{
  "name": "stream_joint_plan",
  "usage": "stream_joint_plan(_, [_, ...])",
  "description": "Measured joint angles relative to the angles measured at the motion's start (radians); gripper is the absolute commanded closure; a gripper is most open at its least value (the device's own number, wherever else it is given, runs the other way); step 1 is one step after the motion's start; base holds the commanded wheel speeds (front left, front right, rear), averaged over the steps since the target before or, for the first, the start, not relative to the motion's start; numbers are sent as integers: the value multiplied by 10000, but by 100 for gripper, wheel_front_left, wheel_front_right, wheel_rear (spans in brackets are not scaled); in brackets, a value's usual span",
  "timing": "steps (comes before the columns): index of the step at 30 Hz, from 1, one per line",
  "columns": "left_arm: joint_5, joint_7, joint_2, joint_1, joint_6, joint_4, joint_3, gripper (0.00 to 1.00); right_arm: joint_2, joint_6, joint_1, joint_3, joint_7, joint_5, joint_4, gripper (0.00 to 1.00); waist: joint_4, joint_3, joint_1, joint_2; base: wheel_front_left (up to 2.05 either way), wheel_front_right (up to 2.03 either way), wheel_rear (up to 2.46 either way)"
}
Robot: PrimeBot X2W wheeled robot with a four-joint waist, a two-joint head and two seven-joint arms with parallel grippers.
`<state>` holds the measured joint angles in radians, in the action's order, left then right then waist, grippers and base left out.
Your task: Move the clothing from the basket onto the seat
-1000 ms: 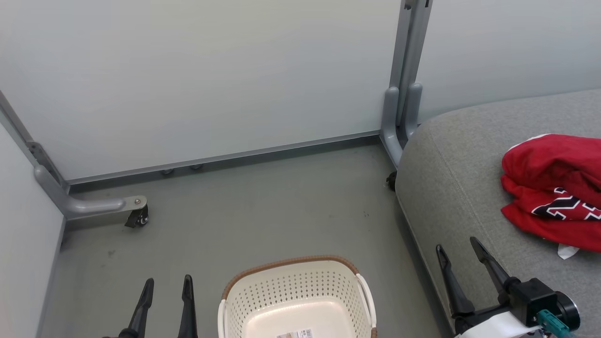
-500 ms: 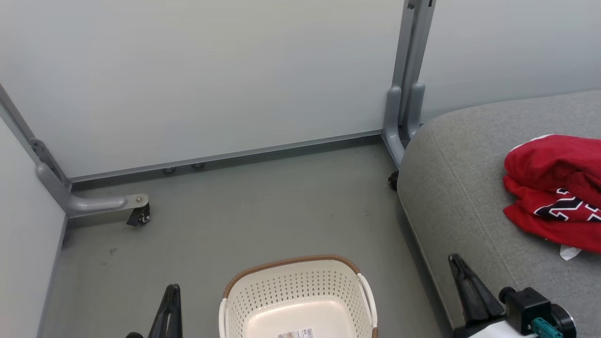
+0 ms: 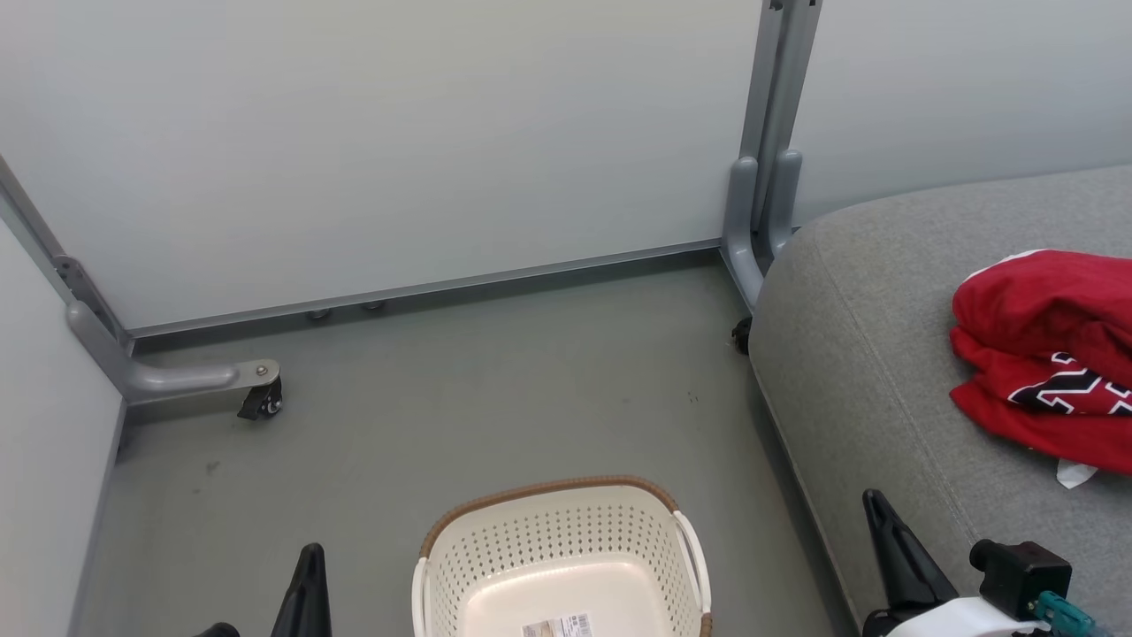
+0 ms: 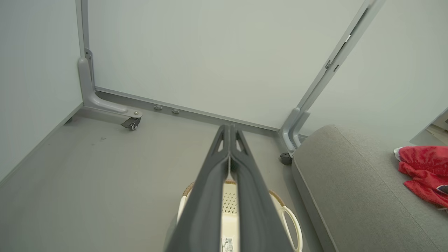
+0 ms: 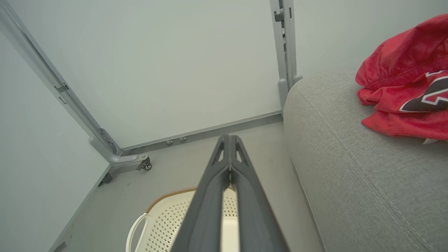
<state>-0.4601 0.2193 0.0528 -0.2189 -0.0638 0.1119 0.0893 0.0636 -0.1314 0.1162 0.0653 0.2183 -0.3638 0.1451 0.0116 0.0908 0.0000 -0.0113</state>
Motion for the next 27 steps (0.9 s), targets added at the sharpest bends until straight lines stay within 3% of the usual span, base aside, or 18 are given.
stream_joint_plan(27, [-4138,-959,153,1072,-242,476,-454,100,84,0,-716,-414,-984,-4406,328,100,-27,-220,1,0,0,0,0])
